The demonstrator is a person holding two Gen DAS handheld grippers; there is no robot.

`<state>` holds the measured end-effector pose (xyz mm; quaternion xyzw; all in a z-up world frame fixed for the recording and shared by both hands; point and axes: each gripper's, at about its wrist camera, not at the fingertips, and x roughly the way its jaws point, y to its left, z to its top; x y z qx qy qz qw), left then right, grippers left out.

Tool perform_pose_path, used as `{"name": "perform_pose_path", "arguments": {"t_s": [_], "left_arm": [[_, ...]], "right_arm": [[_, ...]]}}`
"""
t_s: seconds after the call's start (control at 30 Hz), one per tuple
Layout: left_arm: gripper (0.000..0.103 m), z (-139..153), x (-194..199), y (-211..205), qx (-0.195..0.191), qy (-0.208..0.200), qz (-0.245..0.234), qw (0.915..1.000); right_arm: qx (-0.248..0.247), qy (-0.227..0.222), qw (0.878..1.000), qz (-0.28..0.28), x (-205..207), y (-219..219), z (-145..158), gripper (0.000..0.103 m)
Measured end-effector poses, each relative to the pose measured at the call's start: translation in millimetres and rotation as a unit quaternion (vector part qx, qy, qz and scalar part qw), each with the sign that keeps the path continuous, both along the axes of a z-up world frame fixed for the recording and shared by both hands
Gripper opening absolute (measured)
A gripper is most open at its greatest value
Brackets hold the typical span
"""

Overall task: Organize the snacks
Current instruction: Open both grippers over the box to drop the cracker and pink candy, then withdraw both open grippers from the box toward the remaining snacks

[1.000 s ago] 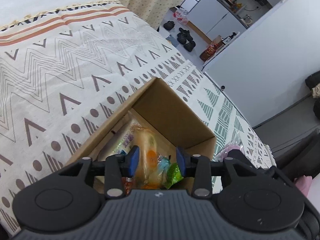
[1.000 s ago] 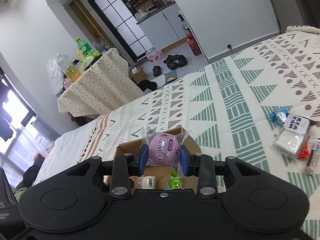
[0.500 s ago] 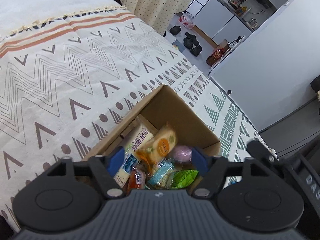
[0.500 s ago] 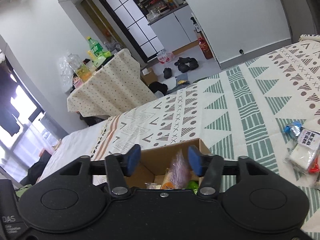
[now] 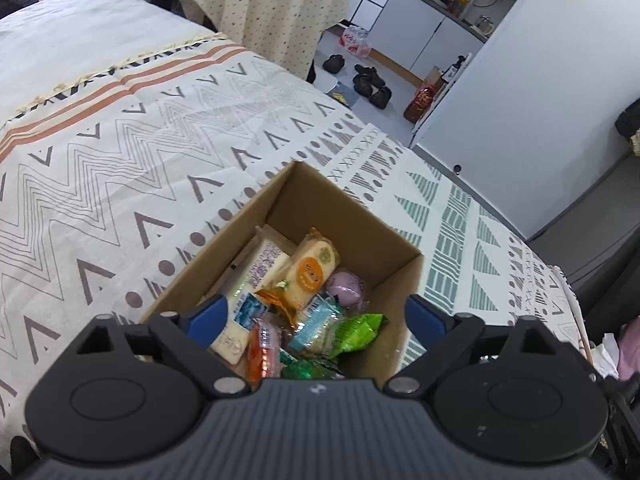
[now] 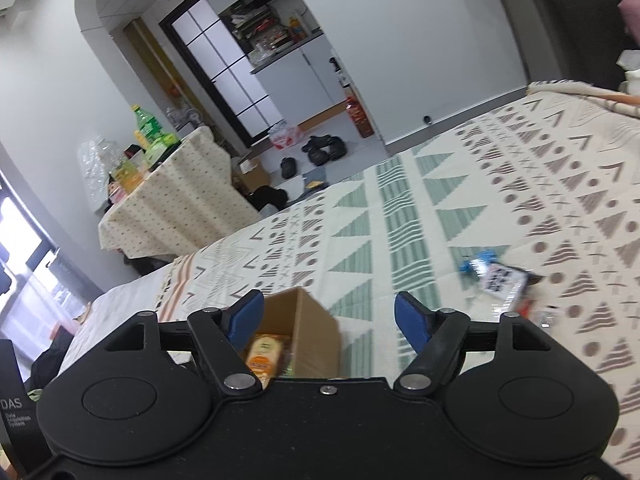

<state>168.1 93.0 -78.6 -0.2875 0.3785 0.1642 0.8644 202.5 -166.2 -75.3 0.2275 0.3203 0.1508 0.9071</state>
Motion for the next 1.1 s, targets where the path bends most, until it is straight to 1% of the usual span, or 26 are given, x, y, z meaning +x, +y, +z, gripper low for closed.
{"name": "perform_pose_path", "arguments": {"t_s": [0.1, 0.17, 0.4, 0.47, 0.63, 0.93, 1.03, 1.1], "left_arm": [[0.098, 4.3, -1.1, -7.1, 0.009, -0.004, -0.008, 0.9999], [0.103, 6.4, -1.7, -11.2, 0.011, -0.008, -0.014, 0.9998], [0.103, 9.9, -3.1, -31.3, 0.021, -0.018, -0.041, 0.9987], [0.103, 10.4, -2.7, -38.2, 0.025, -0.019, -0.051, 0.9982], [0.103, 10.9, -0.8, -53.4, 0.035, -0.019, -0.071, 0.9967], [0.103, 8.1, 1.2, -74.2, 0.047, -0.017, -0.1, 0.9938], [0.103, 8.5, 2.3, -82.5, 0.064, -0.018, -0.107, 0.992], [0.103, 7.9, 4.4, -88.0, 0.069, -0.016, -0.116, 0.9907]], "right_arm": [[-0.004, -0.001, 1.0, -0.009, -5.3, -13.8, 0.9, 0.076], [-0.006, -0.001, 1.0, -0.014, -8.7, -22.1, 1.6, 0.077], [-0.014, -0.001, 1.0, -0.027, -18.7, -47.3, 2.6, 0.082], [-0.015, 0.0, 0.999, -0.033, -21.3, -54.6, 1.7, 0.086], [-0.021, 0.003, 0.999, -0.047, -27.5, -72.1, -1.3, 0.087], [-0.021, 0.013, 0.998, -0.066, -33.4, -104.1, -9.4, 0.094], [-0.026, 0.019, 0.997, -0.072, -34.3, -112.2, -15.8, 0.095], [-0.022, 0.027, 0.997, -0.073, -34.1, -117.5, -22.1, 0.095]]}}
